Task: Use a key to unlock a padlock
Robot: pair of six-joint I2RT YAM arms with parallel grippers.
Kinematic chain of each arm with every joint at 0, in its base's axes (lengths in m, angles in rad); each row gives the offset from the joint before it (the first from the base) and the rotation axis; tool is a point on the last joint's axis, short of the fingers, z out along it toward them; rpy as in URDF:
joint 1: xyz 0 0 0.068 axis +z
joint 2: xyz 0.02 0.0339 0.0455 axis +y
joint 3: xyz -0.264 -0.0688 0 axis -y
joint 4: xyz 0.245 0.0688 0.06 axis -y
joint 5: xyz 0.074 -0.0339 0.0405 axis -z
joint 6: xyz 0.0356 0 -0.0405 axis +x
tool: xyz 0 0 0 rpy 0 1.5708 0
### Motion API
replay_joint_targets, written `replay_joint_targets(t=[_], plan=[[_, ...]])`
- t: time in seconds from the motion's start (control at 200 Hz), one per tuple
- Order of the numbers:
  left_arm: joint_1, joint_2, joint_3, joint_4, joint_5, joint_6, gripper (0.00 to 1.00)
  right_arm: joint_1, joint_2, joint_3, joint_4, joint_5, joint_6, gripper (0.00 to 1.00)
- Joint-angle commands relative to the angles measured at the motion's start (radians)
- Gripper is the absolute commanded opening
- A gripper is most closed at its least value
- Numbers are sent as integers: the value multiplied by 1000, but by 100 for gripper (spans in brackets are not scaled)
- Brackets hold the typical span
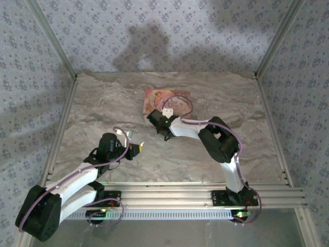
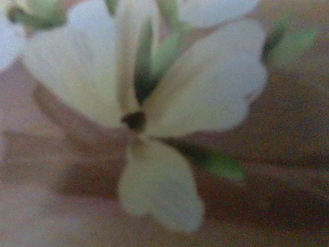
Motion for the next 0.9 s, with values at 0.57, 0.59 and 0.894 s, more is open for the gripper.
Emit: replay_joint_targets(t=[0.57,0.59,0.894], plan=[[-18,50,33,95,109,56,0,46,-269,-75,-184,-405,7,0],[-19,50,33,102,113,60,0,45,-272,-65,-201,-431,6,0],[-31,113,61,208,166,48,0,-14,-336,21,-313,-633,43,0]])
